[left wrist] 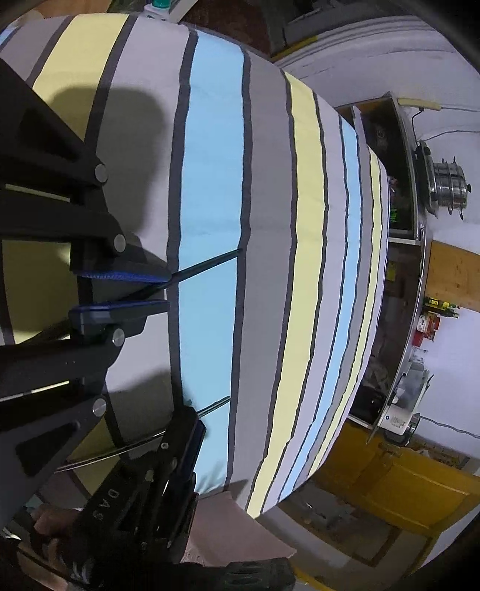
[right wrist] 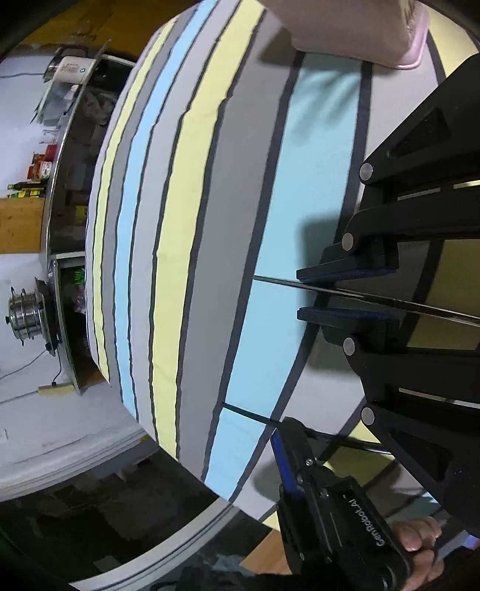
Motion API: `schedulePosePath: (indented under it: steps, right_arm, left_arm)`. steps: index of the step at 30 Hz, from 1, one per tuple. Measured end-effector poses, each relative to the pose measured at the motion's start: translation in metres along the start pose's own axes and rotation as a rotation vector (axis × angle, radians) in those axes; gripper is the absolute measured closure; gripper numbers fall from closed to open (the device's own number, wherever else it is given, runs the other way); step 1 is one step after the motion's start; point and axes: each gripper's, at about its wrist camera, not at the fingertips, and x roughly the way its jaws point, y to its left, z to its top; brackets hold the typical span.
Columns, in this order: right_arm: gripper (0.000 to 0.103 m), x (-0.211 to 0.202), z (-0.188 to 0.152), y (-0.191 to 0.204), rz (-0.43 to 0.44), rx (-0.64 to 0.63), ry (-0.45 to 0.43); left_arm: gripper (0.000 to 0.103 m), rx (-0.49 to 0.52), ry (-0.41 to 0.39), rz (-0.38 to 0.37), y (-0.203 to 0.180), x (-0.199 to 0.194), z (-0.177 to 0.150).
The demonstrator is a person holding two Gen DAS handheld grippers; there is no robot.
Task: Organize utensils
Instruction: 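Close the right tool on a black chopstick while the left tool grasps another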
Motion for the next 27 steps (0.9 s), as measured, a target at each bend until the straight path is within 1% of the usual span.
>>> schedulePosePath:
  steps: [2,3,6,7,10,14,27]
  right_arm:
    - [0.092,0.002,0.001,0.002,-0.013,-0.008,0.002]
    - [0.097,0.002,0.002,0.002,-0.019,-0.011,0.005]
    - [0.098,0.002,0.006,0.0,-0.005,0.005,0.016]
    - [0.098,0.001,0.006,-0.001,0.002,0.009,0.017]
    - [0.098,-0.012,0.004,-0.002,0.025,0.017,-0.006]
    - [0.098,-0.035,0.003,-0.001,0.046,0.026,-0.052]
    - [0.098,-0.115,-0.001,-0.003,0.066,0.04,-0.204]
  left_arm:
    - [0.094,0.02,-0.001,0.023,-0.003,0.001,0.001]
    - [0.094,0.034,-0.002,0.041,-0.007,0.002,0.001]
    - [0.094,0.054,-0.003,0.057,-0.009,0.004,0.004]
    - [0.094,0.052,-0.001,0.052,-0.008,0.004,0.005]
    - [0.096,0.011,0.008,0.0,-0.002,0.002,0.007]
    - [0.097,0.007,-0.024,-0.033,-0.005,-0.013,0.008]
    - [0.098,0.036,-0.151,-0.141,-0.028,-0.095,0.023]
